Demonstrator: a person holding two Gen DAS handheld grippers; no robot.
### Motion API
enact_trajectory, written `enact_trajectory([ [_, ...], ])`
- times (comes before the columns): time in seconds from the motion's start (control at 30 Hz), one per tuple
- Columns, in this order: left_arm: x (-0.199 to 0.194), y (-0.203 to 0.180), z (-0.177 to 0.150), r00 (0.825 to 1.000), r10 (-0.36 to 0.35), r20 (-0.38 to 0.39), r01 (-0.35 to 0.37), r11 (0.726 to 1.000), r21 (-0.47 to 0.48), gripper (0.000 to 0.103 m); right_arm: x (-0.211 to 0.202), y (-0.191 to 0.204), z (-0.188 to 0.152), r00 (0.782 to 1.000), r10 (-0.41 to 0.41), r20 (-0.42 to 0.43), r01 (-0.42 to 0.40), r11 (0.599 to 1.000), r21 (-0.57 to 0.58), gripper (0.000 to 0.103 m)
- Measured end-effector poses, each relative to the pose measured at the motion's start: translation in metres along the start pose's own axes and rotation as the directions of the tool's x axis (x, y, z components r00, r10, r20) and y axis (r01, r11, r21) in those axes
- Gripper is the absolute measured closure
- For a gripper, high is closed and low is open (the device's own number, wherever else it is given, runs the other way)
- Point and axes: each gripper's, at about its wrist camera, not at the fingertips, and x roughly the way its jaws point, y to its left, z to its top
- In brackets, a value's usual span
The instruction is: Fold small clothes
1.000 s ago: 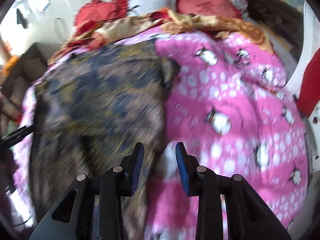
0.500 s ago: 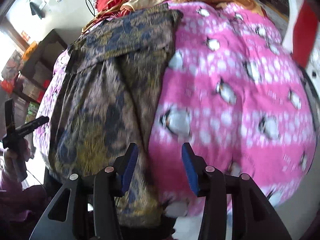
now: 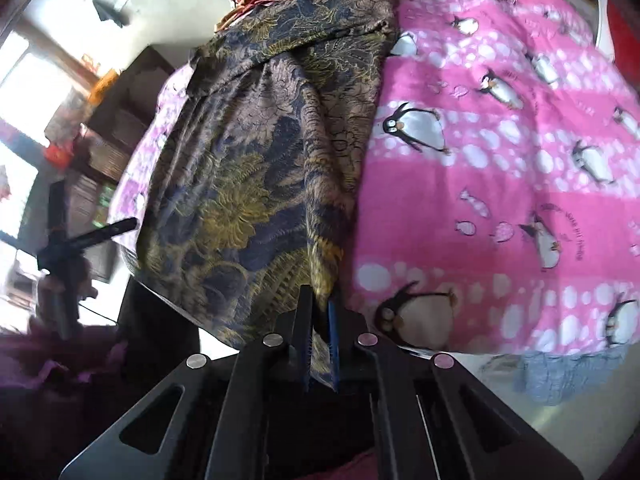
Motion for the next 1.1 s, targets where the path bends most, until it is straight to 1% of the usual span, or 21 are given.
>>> enact_trajectory([
  [0.03,0.002,0.0,-0.003,1.0,0.0,-0.005,0.0,1.0,-0.009,0.027,0.0,-0.004,-0.002,1.0,-0.004,0.007,0.004,1.0,0.023,0.094],
  [0.07,0.004,0.0,-0.005,1.0,-0.005,-0.008,0.004,1.0,-0.017,0.027,0.001,-0.011,-0.003,1.0,0.029,0.008,-0.029,0.997,0.071,0.089],
  [0.1,0.006,-0.001,-0.007,1.0,-0.013,-0.016,0.012,1.0,-0.027,0.027,0.003,-0.018,-0.003,0.998,0.064,0.001,-0.063,0.992,0.11,0.087],
  [0.13,0.008,-0.002,-0.008,0.999,-0.023,-0.031,0.022,0.999,-0.037,0.027,0.004,-0.023,-0.004,0.997,0.082,-0.001,-0.081,0.987,0.138,0.085],
  [0.2,0.012,-0.006,-0.01,0.998,-0.042,-0.039,0.04,0.998,-0.04,0.026,0.005,-0.027,-0.005,0.997,0.073,0.004,-0.073,0.986,0.153,0.083],
  [0.33,0.021,-0.017,-0.009,0.999,0.019,-0.048,-0.017,0.999,0.032,0.025,0.003,-0.023,-0.002,0.998,0.064,0.008,-0.065,0.988,0.137,0.08],
  [0.37,0.021,-0.02,-0.01,0.999,0.028,-0.039,-0.026,0.999,0.046,0.029,0.002,-0.022,-0.002,0.998,0.064,0.011,-0.065,0.989,0.134,0.08],
  [0.4,0.021,-0.023,-0.01,0.999,0.022,-0.032,-0.02,0.998,0.06,0.044,-0.001,-0.022,-0.003,0.998,0.063,0.016,-0.065,0.99,0.129,0.08],
  [0.43,0.02,-0.024,-0.01,0.999,0.02,-0.029,-0.018,0.998,0.067,0.058,-0.004,-0.021,-0.002,0.998,0.06,0.024,-0.063,0.99,0.125,0.079],
  [0.47,0.018,-0.024,-0.01,1.0,0.011,-0.026,-0.009,0.998,0.068,0.091,-0.005,-0.021,-0.001,0.998,0.059,0.031,-0.062,0.99,0.123,0.079],
  [0.5,0.015,-0.024,-0.009,0.999,-0.021,-0.029,0.023,0.998,0.066,0.096,-0.009,-0.023,0.0,0.997,0.059,0.044,-0.064,0.99,0.124,0.079],
  [0.57,0.004,-0.023,-0.007,0.999,-0.036,-0.012,0.037,0.996,0.083,0.096,-0.014,-0.024,0.002,0.997,0.06,0.058,-0.067,0.99,0.125,0.077],
  [0.67,-0.028,-0.017,-0.007,0.997,-0.058,0.041,0.054,0.992,0.11,0.097,-0.024,-0.026,0.003,0.994,0.068,0.084,-0.078,0.989,0.125,0.073],
  [0.7,-0.033,-0.016,-0.007,0.997,-0.057,0.052,0.051,0.992,0.115,0.098,-0.026,-0.026,0.003,0.993,0.075,0.09,-0.086,0.989,0.124,0.071],
  [0.77,-0.045,-0.008,-0.007,0.997,-0.025,0.073,0.017,0.994,0.11,0.098,-0.027,-0.025,0.003,0.992,0.08,0.093,-0.091,0.989,0.115,0.066],
  [0.83,-0.046,0.003,-0.009,0.998,0.001,0.066,-0.006,0.996,0.084,0.098,-0.024,-0.022,0.001,0.993,0.085,0.087,-0.093,0.99,0.102,0.065],
  [0.9,-0.037,0.012,-0.013,1.0,-0.002,0.031,0.001,0.999,0.034,0.1,-0.017,-0.017,-0.002,0.993,0.104,0.063,-0.109,0.99,0.086,0.064],
  [0.93,-0.033,0.014,-0.016,1.0,-0.002,0.021,0.002,1.0,0.024,0.1,-0.014,-0.014,-0.002,0.993,0.108,0.05,-0.112,0.991,0.077,0.064],
  [1.03,-0.028,0.009,-0.025,1.0,0.004,0.021,-0.005,0.999,0.032,0.1,-0.004,-0.003,-0.004,0.99,0.138,0.009,-0.138,0.99,0.038,0.063],
  [1.1,-0.026,0.001,-0.027,0.999,0.027,0.028,-0.029,0.998,0.057,0.1,0.005,0.003,-0.007,0.992,0.125,-0.025,-0.125,0.992,0.023,0.063],
])
